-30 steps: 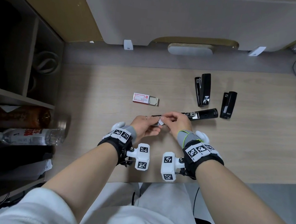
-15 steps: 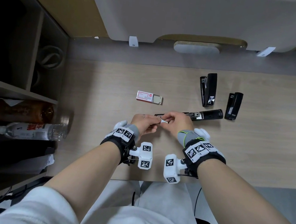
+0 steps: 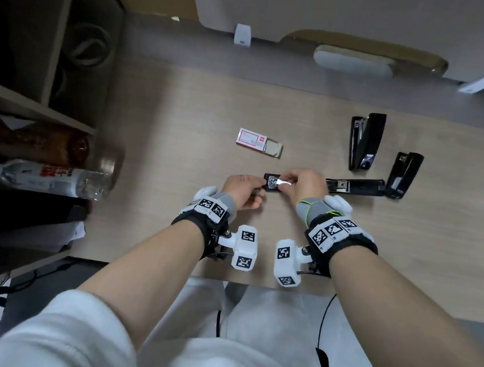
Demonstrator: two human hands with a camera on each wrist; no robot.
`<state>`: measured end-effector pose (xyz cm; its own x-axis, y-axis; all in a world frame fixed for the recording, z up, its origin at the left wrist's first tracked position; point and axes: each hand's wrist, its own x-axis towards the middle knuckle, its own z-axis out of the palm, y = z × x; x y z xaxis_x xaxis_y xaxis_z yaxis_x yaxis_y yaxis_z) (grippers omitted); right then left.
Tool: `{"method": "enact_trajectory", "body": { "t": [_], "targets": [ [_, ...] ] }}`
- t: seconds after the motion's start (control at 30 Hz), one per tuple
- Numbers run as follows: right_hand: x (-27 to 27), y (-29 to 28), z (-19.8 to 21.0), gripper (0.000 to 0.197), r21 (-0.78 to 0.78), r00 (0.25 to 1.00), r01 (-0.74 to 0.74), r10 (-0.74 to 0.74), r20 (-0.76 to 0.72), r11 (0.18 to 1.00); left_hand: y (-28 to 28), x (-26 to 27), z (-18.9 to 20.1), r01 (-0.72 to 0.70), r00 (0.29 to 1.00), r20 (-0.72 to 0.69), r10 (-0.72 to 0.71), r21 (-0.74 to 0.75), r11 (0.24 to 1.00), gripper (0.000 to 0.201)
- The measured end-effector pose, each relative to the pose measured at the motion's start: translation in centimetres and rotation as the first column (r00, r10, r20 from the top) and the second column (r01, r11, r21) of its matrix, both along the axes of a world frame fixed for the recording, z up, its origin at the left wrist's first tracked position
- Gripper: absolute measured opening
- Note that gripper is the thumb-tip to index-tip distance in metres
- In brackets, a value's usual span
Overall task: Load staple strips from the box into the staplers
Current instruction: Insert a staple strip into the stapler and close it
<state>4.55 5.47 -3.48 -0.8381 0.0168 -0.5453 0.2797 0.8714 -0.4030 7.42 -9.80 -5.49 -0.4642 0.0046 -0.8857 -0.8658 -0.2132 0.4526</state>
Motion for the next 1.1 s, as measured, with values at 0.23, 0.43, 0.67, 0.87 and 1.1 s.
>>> {"method": "enact_trajectory", "body": {
  "t": [0.23,0.43,0.67,0.87,1.1],
  "targets": [
    [-0.8,-0.1,0.0,0.015,-0.029,0.999,-0.016,0.016,0.029,0.999,0.7,-0.1,-0.4,0.074,0.997,-0.031,-0.073,0.026,0.997,0.021],
    [-1.3,-0.5,0.0,0.017,-0.004,0.998,0.021,-0.021,0.067,1.0,0.6,-0.1,-0.3,0.076,0.997,-0.014,-0.076,0.024,0.997,0.02],
    [-1.0,0.2,0.3,0.018,0.042,0.989,0.146,-0.147,0.018,0.988,0.6,-0.2,0.0,0.066,0.998,-0.005,-0.066,0.018,0.998,0.021],
    [-0.1,0.4,-0.4,0.024,-0.09,0.978,0.202,-0.206,-0.037,0.975,0.8,-0.2,0.3,0.066,0.998,0.014,-0.066,0.029,0.997,0.02],
    [0.3,0.4,-0.9,0.027,-0.238,0.96,0.274,-0.28,0.008,0.932,0.9,-0.4,0.8,0.053,0.998,0.034,-0.053,0.013,0.999,0.019]
  ]
}}
